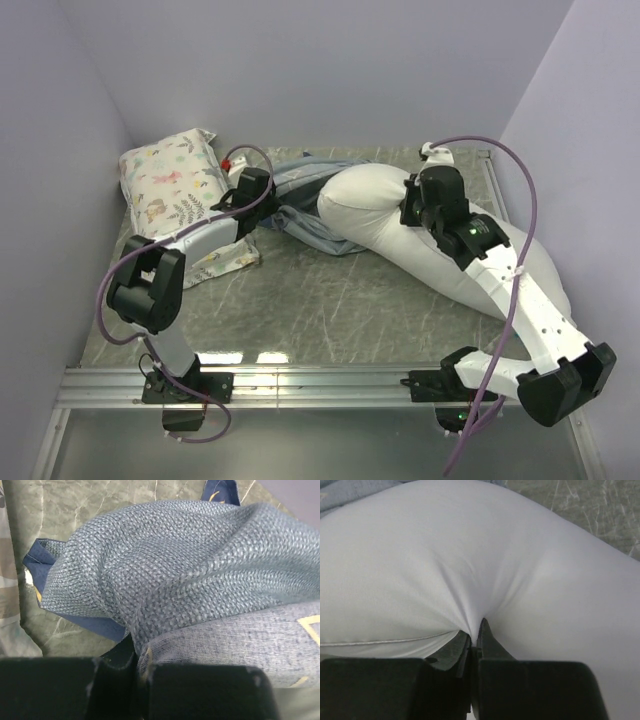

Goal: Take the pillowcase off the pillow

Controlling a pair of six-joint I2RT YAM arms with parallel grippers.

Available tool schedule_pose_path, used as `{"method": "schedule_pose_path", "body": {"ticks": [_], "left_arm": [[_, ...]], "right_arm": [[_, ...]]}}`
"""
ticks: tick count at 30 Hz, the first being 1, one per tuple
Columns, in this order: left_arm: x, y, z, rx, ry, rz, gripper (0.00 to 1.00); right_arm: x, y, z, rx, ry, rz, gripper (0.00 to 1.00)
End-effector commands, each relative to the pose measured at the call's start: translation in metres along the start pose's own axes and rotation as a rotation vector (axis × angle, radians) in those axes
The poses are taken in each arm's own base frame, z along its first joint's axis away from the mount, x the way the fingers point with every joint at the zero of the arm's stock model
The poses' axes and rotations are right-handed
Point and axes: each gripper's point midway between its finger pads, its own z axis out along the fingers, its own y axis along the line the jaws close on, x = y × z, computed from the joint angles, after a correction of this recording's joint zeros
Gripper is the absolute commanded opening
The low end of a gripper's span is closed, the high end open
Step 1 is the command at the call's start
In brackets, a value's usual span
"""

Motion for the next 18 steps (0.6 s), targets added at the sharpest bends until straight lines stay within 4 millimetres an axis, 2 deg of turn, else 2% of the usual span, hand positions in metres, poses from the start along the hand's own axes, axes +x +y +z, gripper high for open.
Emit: {"method": "schedule_pose_path", "body": {"ticks": [1, 3, 4, 7, 10, 18], "left_arm": [[0.001, -0.003, 0.003, 0.016, 0.001, 0.017, 0.00], [0.007, -0.004, 0.008, 0.024, 0.023, 0.035, 0.01], [0.009, -0.003, 0.009, 0.024, 0.030, 0.038, 0.01], [0.019, 0.002, 0.017, 0.013, 0.059, 0.053, 0.00], [0.032, 0.006, 0.030, 0.002, 0.094, 0.067, 0.00], [0.045, 0.005, 0.044, 0.010, 0.127, 0.085, 0.00]], "right_arm": [[-0.089, 0.010, -0.046, -0.084, -0.258, 0.125, 0.00], [-0.101, 0.011, -0.052, -0.088, -0.280, 0.144, 0.00], [-0.115, 0.013, -0.062, -0.102, -0.315, 0.155, 0.00], [-0.138, 0.018, -0.075, -0.139, -0.364, 0.173, 0.00], [-0.156, 0.020, -0.086, -0.162, -0.401, 0.186, 0.00], [-0.185, 0.011, -0.104, -0.135, -0.467, 0.207, 0.00]]}}
